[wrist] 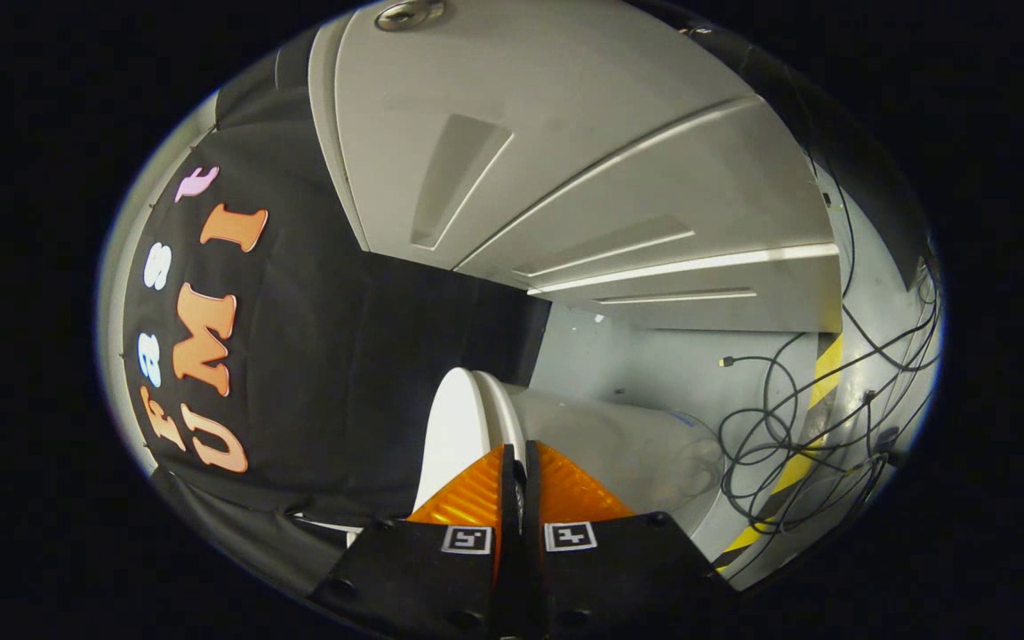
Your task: Open the toilet lid.
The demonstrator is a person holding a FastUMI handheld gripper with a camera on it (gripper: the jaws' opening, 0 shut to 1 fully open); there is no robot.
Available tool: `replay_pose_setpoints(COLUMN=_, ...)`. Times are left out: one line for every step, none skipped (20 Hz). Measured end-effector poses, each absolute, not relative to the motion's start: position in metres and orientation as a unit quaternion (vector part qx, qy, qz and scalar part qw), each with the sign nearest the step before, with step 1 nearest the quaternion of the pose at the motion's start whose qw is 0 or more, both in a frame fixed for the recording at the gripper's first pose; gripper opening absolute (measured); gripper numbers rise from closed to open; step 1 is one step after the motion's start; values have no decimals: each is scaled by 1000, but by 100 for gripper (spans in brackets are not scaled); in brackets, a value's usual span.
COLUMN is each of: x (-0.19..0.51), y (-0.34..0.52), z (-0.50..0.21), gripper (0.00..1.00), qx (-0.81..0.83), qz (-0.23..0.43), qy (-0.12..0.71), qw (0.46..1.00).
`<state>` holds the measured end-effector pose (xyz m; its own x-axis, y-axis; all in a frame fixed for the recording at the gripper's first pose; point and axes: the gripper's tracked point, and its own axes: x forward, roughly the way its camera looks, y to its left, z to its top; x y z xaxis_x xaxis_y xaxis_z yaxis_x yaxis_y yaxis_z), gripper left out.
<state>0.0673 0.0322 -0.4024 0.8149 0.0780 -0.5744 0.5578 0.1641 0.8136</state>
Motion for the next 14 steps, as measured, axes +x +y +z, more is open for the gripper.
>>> replay_pose_setpoints(x=69, y=32, z=-400, gripper=8, qx=623, qz=-168, qy=251, qw=722)
replay_pose_setpoints(x=71, y=32, z=-397, gripper=8, qx=623, qz=-166, qy=247, qw=723)
replay_pose_setpoints(x=73, y=32, z=-391, gripper=8, qx=623, qz=-163, qy=241, qw=726)
replay_pose_setpoints(x=75, y=33, z=-385, gripper=8, qx=620, qz=-158, qy=238, qw=731)
replay_pose_setpoints(x=75, y=32, z=-377, gripper=8, qx=612, qz=-159, qy=235, qw=738)
replay_pose_setpoints(x=76, y=33, z=-369, gripper=8, qx=600, qz=-155, qy=233, qw=750)
replay_pose_setpoints(x=77, y=33, z=-361, gripper=8, qx=584, qz=-154, qy=231, qw=763)
replay_pose_setpoints(x=79, y=35, z=-353, gripper=8, qx=566, qz=-153, qy=234, qw=775)
replay_pose_setpoints(x=81, y=35, z=-341, gripper=8, qx=548, qz=-149, qy=233, qw=790)
replay_pose_setpoints(x=83, y=36, z=-330, gripper=8, qx=526, qz=-145, qy=235, qw=804)
replay_pose_setpoints(x=86, y=37, z=-319, gripper=8, qx=503, qz=-145, qy=231, qw=820)
replay_pose_setpoints(x=98, y=32, z=-309, gripper=8, qx=478, qz=-149, qy=211, qw=839)
replay_pose_setpoints(x=113, y=23, z=-297, gripper=8, qx=456, qz=-159, qy=182, qw=857)
replay_pose_setpoints(x=120, y=26, z=-285, gripper=8, qx=439, qz=-154, qy=179, qw=867)
